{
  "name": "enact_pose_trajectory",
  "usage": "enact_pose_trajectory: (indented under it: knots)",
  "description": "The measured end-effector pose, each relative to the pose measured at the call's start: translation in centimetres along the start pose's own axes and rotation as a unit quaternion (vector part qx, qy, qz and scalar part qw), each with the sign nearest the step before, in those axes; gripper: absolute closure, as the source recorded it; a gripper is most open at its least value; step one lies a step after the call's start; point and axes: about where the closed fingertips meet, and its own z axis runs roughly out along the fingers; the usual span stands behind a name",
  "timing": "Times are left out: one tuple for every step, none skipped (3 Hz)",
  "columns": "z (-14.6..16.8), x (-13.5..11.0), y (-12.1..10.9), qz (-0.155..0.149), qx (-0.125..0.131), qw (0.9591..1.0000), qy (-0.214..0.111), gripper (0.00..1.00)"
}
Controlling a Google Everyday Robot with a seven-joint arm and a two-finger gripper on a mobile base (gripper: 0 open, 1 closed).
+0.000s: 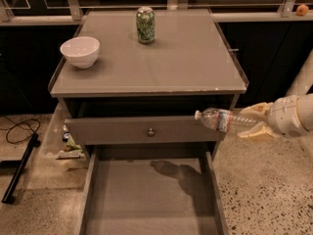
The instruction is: Pick water bottle from middle drawer and place on counter
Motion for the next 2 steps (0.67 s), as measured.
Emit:
enact_pose_trajectory:
  knots:
    - [-0.1, -0.8, -0.4, -0.010, -0.002, 0.9998, 0.014, 1.00]
    - [-1.5, -4.7, -3.3, -0.052, 0.013, 0.9979, 0.036, 1.00]
